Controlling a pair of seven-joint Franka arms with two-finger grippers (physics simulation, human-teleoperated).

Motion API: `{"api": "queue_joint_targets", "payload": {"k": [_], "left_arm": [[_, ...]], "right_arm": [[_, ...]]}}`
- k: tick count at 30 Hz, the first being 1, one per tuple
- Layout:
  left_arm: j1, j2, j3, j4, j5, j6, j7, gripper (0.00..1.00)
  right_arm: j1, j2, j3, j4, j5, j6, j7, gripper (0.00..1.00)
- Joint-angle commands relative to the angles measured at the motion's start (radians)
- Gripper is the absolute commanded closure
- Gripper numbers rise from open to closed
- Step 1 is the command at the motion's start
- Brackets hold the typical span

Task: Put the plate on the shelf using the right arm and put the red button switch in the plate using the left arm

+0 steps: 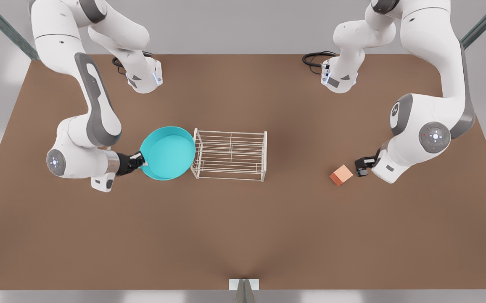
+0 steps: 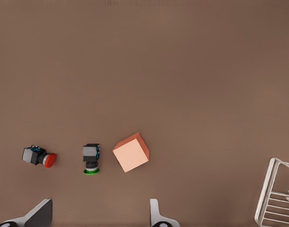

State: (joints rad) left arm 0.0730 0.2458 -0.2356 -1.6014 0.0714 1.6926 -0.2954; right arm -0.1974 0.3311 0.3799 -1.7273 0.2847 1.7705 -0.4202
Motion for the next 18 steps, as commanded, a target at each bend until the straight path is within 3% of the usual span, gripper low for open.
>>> {"api": "queue_joint_targets", "payload": {"k": [1,8,9,12,15,16,17,18], "left_arm": [[0.002,0.0,0.001,0.0,0.001,0.005,-0.002,0.0],[0.082,-0.008,0.006,-0.014,-0.009,-0.022,-0.025,0.0],[0.087,-0.02,0.015,-0.003,-0.001,-0.059,-0.215,0.0],[0.111,-0.023,0.091,-0.074,-0.019,-0.11,-1.255,0.0],[0.165,-0.048,0.127,-0.158,-0.042,0.087,-1.315,0.0],[0.157,-0.072,0.124,-0.281,0.031,0.272,-1.488,0.0],[0.094,-0.048,0.118,-0.308,0.166,0.298,-1.68,0.0],[0.082,-0.033,0.117,-0.327,0.168,0.314,-1.771,0.0]], "right_arm": [[0.004,-0.003,0.03,0.0,-0.001,0.006,0.426,0.78],[0.177,0.005,0.051,-0.058,0.039,0.156,0.594,0.78],[0.193,0.011,0.051,-0.064,0.047,0.168,0.612,0.78],[0.236,0.02,0.051,-0.072,0.056,0.196,0.652,0.78],[0.266,0.031,0.051,-0.075,0.091,0.237,0.695,0.78],[0.268,0.037,0.051,-0.072,0.091,0.254,0.698,0.78],[0.273,0.04,0.051,-0.071,0.091,0.259,0.705,0.78],[0.276,0.043,0.051,-0.069,0.091,0.268,0.719,0.78]]}}
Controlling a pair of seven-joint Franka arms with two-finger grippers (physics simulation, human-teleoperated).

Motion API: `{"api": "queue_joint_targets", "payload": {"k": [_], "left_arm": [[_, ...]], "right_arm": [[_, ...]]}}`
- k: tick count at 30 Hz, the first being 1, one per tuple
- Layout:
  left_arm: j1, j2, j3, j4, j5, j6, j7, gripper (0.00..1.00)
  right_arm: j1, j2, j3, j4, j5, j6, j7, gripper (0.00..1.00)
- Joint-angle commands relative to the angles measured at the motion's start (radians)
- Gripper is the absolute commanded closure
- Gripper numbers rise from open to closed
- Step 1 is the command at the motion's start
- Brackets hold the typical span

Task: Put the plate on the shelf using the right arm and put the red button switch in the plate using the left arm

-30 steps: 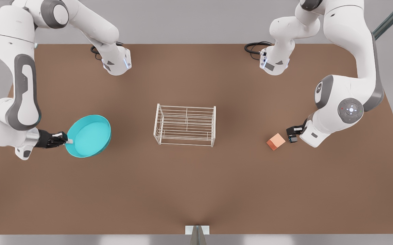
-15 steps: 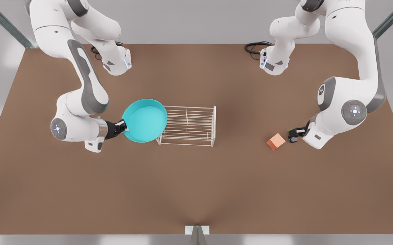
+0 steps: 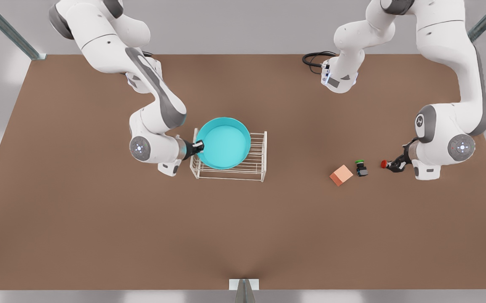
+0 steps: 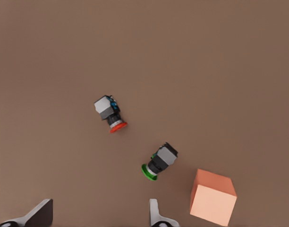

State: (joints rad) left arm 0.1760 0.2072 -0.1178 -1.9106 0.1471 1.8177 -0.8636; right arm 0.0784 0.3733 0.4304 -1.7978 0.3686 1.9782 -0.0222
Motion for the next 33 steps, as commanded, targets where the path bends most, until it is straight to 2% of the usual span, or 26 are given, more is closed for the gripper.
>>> {"api": "queue_joint_targets", "payload": {"k": [1,4,6,8,9,10,11,12,13,14,15,17,18,20,22,23,24,26,27,33], "left_arm": [[-0.026,0.014,-0.002,-0.05,0.094,0.248,-1.253,0.0],[0.02,0.112,0.007,-0.048,0.146,0.405,-1.189,0.0],[0.08,0.136,0.007,-0.088,0.146,0.491,-1.01,0.0],[0.123,0.176,0.009,-0.102,0.146,0.554,-0.989,0.0],[0.158,0.172,0.009,-0.163,0.146,0.626,-0.989,0.0],[0.174,0.169,0.01,-0.214,0.146,0.695,-0.994,0.0],[0.177,0.159,0.01,-0.26,0.146,0.742,-0.992,0.0],[0.191,0.144,0.01,-0.28,0.144,0.761,-0.986,0.0],[0.209,0.098,0.012,-0.361,0.141,0.825,-0.898,0.0],[0.223,0.096,0.009,-0.377,0.14,0.847,-0.879,0.0],[0.221,0.096,0.004,-0.377,0.138,0.845,-0.879,0.0],[0.227,0.106,0.004,-0.367,0.135,0.851,-0.824,0.0],[0.234,0.127,0.004,-0.367,0.135,0.893,-0.793,0.0],[0.234,0.155,0.006,-0.367,0.137,0.916,-0.741,0.0],[0.234,0.162,0.007,-0.377,0.143,0.917,-0.675,0.0],[0.234,0.153,0.009,-0.393,0.144,0.91,-0.676,0.0],[0.234,0.15,0.01,-0.401,0.147,0.91,-0.675,0.0],[0.235,0.147,0.026,-0.427,0.209,0.91,-0.669,0.0],[0.237,0.144,0.038,-0.439,0.235,0.91,-0.669,0.0],[0.244,0.178,0.053,-0.43,0.27,0.927,-0.666,0.0]], "right_arm": [[0.011,0.004,0.001,0.003,0.009,0.067,0.329,0.78],[0.012,0.009,0.001,0.001,0.007,0.067,0.338,0.78],[0.014,0.009,0.001,-0.002,0.006,0.068,0.335,0.77],[0.014,0.009,0.001,-0.015,0.001,0.086,0.332,0.77],[0.014,0.009,0.001,-0.017,0.001,0.088,0.331,0.75],[0.014,0.009,0.001,-0.017,0.001,0.088,0.331,0.66],[0.014,0.009,0.001,-0.017,0.001,0.088,0.331,0.38],[0.014,0.007,0.001,-0.017,0.001,0.087,0.329,0.0],[0.008,-0.019,-0.002,-0.008,0.003,0.074,0.327,0.0],[-0.017,-0.089,-0.013,0.004,0.004,0.05,0.326,0.0],[-0.061,-0.146,-0.015,0.096,-0.005,-0.057,0.326,0.0],[-0.15,-0.128,-0.032,0.368,-0.08,-0.389,0.334,0.0],[-0.176,-0.126,-0.029,0.391,-0.147,-0.42,0.32,0.0],[-0.195,-0.091,-0.039,0.387,-0.528,-0.424,0.168,0.0],[-0.287,-0.04,-0.041,0.379,-0.539,-0.499,0.131,0.0],[-0.351,-0.013,-0.042,0.299,-0.57,-0.463,0.068,0.0],[-0.402,-0.088,-0.045,0.135,-0.556,-0.302,0.038,0.0],[-0.448,-0.086,-0.056,0.144,-0.588,-0.285,0.011,0.0],[-0.493,-0.08,-0.05,0.17,-0.495,-0.286,0.016,0.0],[-0.499,-0.063,-0.05,0.172,-0.47,-0.277,0.019,0.0]]}}
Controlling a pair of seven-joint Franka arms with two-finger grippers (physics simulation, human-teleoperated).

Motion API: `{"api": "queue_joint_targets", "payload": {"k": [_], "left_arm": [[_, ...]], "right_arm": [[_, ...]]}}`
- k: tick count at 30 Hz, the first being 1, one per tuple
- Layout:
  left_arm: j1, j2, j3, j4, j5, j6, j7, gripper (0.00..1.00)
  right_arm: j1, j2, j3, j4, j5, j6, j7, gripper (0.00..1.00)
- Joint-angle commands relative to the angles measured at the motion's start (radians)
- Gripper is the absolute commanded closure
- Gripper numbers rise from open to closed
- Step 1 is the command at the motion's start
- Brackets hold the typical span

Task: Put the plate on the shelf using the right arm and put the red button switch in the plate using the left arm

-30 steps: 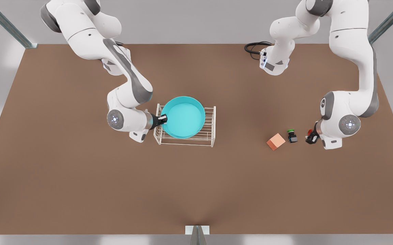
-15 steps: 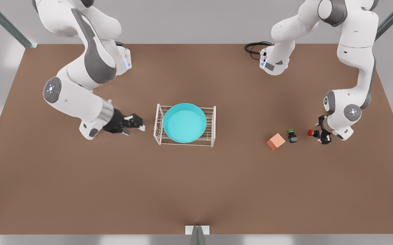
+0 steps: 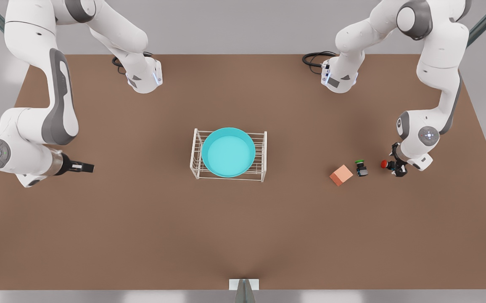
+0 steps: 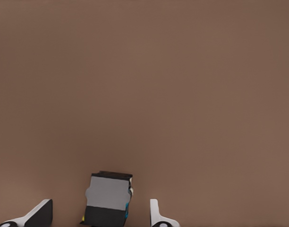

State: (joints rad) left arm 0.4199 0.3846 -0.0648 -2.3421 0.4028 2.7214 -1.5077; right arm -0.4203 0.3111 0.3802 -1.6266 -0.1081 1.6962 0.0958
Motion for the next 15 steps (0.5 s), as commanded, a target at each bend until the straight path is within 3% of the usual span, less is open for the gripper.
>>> {"api": "queue_joint_targets", "payload": {"k": [1,8,9,10,11,13,15], "left_arm": [[0.008,0.014,0.0,0.003,0.031,0.04,-0.022,0.0],[0.014,0.036,0.0,0.012,0.033,0.06,-0.025,0.0],[0.016,0.036,0.0,0.012,0.033,0.06,-0.028,0.1],[0.016,0.036,0.0,0.012,0.031,0.06,-0.031,0.32],[0.016,0.036,0.0,0.012,0.031,0.06,-0.032,0.44],[0.016,0.036,0.0,0.014,0.031,0.058,-0.032,0.55],[0.014,0.031,0.0,0.018,0.031,0.051,-0.031,0.57]], "right_arm": [[0.0,0.0,0.0,0.001,0.007,0.003,-0.099,0.0],[0.0,0.002,0.002,0.001,0.005,-0.003,-0.099,0.0],[0.002,0.003,0.0,0.001,0.005,-0.003,-0.099,0.0],[0.002,0.005,0.002,0.001,0.005,-0.003,-0.099,0.0],[0.003,0.005,0.002,0.001,0.005,-0.003,-0.099,0.0],[0.003,0.006,0.002,0.001,0.005,-0.004,-0.099,0.0],[0.005,0.006,0.002,0.001,0.005,-0.003,-0.1,0.0]]}}
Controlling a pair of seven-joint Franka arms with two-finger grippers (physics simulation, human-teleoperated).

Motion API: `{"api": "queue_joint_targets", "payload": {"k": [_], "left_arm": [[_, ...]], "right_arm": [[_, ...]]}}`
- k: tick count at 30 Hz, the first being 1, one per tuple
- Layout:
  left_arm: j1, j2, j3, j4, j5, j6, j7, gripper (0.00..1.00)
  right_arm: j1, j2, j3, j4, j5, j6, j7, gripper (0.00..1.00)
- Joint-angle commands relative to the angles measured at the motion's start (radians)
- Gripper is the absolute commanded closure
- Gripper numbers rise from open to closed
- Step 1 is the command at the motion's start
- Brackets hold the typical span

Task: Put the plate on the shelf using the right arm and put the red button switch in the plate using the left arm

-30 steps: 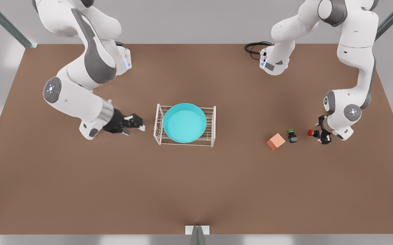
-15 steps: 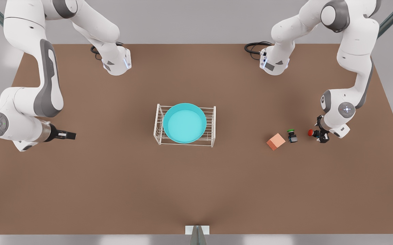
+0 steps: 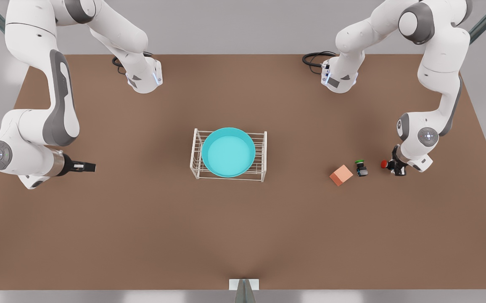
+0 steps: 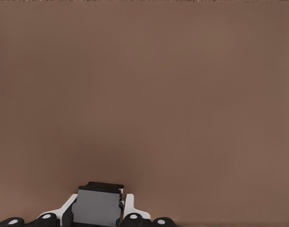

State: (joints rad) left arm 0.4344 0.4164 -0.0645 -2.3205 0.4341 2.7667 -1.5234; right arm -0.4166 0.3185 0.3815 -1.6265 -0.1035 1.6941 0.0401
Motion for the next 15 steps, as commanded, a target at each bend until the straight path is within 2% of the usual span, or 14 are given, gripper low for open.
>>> {"api": "queue_joint_targets", "payload": {"k": [1,5,10,12,13,15], "left_arm": [[0.0,-0.005,0.0,0.015,0.0,-0.021,-0.012,0.57],[-0.008,-0.013,-0.011,0.079,0.0,-0.125,-0.009,0.61],[-0.009,-0.016,-0.199,0.343,-0.142,-0.444,-0.017,0.61],[-0.008,-0.019,-0.274,0.412,-0.239,-0.51,-0.038,0.61],[-0.009,-0.019,-0.354,0.478,-0.248,-0.578,-0.106,0.61],[-0.058,-0.015,-0.413,0.509,-0.25,-0.592,-0.179,0.61]], "right_arm": [[0.001,-0.001,0.0,0.0,0.001,-0.002,-0.045,0.0],[0.001,-0.001,0.0,0.0,0.001,-0.002,-0.043,0.0],[0.001,0.001,0.0,0.0,0.001,-0.004,-0.045,0.0],[0.001,-0.001,0.0,0.0,0.001,-0.004,-0.045,0.0],[0.001,0.001,0.0,0.0,0.001,-0.004,-0.046,0.0],[0.001,0.001,0.0,-0.001,0.001,-0.005,-0.048,0.0]]}}
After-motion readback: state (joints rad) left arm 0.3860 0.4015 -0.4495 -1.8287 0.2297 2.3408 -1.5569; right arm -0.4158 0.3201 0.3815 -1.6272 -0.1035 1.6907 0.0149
